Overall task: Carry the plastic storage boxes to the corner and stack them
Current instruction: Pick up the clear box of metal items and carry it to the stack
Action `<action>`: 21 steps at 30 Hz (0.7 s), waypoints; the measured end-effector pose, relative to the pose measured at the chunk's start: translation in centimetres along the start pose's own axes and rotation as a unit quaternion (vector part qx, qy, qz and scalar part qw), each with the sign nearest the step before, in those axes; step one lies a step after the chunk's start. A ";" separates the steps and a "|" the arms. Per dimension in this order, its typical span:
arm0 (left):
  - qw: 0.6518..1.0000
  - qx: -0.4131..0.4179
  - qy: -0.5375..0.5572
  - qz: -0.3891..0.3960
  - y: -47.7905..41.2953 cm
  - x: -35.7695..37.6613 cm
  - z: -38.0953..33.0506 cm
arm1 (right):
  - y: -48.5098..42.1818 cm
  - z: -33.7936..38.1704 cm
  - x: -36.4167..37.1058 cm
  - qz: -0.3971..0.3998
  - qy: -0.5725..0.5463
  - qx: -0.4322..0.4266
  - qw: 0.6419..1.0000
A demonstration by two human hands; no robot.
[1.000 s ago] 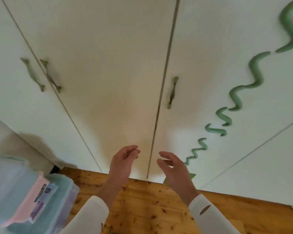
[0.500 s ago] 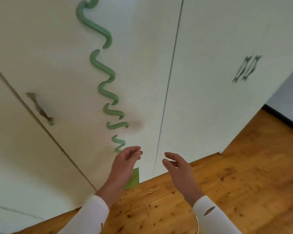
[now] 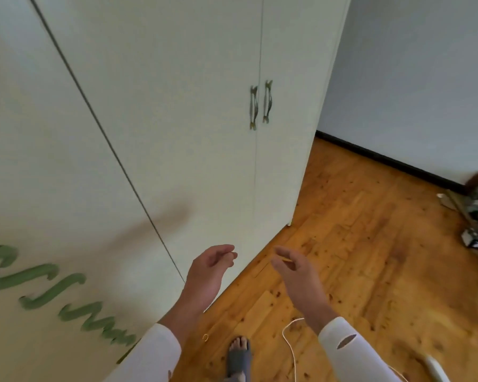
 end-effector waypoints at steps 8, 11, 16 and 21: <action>0.991 0.018 -0.049 0.119 -11.2 7.7 -2.8 | -7.8 0.4 -5.9 -0.115 -0.014 0.053 0.992; 0.988 0.024 -0.046 0.144 -14.5 10.0 -3.8 | -10.0 0.6 -7.6 -0.136 -0.020 0.074 0.988; 0.980 0.037 -0.040 0.192 -20.3 14.3 -5.5 | -14.7 1.6 -10.6 -0.178 -0.020 0.085 0.980; 0.972 0.033 -0.047 0.230 -24.1 17.9 -6.1 | -18.0 1.6 -13.2 -0.207 -0.015 0.099 0.973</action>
Point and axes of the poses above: each hand's wrist, its own y-axis away from the middle knuckle, its own x-axis out of the palm, z = x × y, the point moved 2 cm from there along -y, towards the middle knuckle, and after that the axes turned 9 degrees about y, right-handed, at the moved point
